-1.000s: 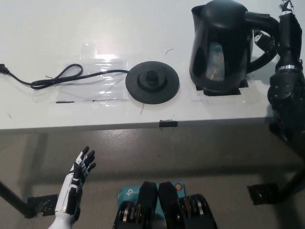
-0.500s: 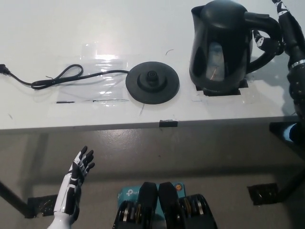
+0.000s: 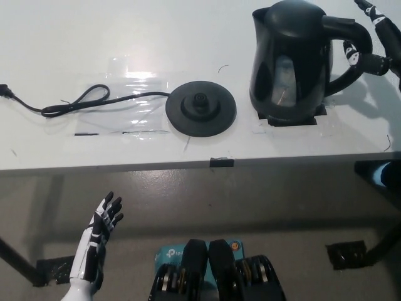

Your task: Use the right hand to grab the handle of the kettle from the base and place it on the right side

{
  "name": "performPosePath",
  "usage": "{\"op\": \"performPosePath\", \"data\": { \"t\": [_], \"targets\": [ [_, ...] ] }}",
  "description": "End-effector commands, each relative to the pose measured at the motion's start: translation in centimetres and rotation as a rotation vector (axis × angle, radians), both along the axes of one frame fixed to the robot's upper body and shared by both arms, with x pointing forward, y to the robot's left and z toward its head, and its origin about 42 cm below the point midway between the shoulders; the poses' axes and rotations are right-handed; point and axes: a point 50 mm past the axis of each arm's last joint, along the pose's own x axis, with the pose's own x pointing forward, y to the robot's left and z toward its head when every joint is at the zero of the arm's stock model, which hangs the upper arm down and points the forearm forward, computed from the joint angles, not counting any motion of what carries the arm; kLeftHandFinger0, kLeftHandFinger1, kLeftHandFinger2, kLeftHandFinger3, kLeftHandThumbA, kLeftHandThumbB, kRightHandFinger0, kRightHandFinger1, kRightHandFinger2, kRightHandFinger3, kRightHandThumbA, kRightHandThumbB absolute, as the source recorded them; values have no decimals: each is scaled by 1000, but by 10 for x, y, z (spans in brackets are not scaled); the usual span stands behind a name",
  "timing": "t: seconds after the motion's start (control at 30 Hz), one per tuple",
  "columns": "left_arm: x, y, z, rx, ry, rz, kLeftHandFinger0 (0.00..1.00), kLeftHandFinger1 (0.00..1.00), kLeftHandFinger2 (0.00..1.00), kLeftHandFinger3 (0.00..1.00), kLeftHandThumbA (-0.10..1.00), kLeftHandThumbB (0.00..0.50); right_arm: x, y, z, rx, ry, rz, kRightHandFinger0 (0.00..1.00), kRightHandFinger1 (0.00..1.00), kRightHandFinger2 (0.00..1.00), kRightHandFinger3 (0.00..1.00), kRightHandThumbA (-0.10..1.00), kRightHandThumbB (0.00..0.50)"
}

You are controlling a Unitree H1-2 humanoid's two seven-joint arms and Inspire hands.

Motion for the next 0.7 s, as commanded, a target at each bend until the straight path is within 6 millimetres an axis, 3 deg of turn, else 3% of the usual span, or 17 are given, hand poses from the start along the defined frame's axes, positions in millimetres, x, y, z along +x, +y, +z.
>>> {"op": "performPosePath", "data": {
  "t": [0.0,0.3,0.37,0.5,0.53,0.63,0.67],
  "targets": [
    [2,8,6,11,-44,-4,1000,1000,1000,1000,1000,497,-7,-22,34,55,-25,42,1000,1000,1000,1000,551,500],
    [1,8,6,6,-33,2,1000,1000,1000,1000,1000,500,-44,-38,41,104,-110,49,1000,1000,1000,1000,720,500],
    [2,9,8,12,-32,0,1000,1000,1000,1000,1000,500,-64,-43,46,188,-182,74,1000,1000,1000,1000,662,500],
    [3,10,6,11,-40,-13,1000,1000,1000,1000,1000,498,-110,-46,53,291,-326,74,1000,1000,1000,1000,877,500],
    [4,10,7,14,-43,-13,1000,1000,1000,1000,1000,496,-121,-44,55,310,-350,67,1000,1000,1000,1000,981,500],
    [7,10,9,13,-43,-13,1000,1000,1000,1000,1000,497,-167,-24,58,450,-499,167,1000,1000,1000,1000,1000,440],
    [9,11,10,11,-46,-16,1000,1000,1000,1000,1000,496,-186,-13,57,474,-512,194,1000,1000,1000,1000,1000,499]
  ]
}}
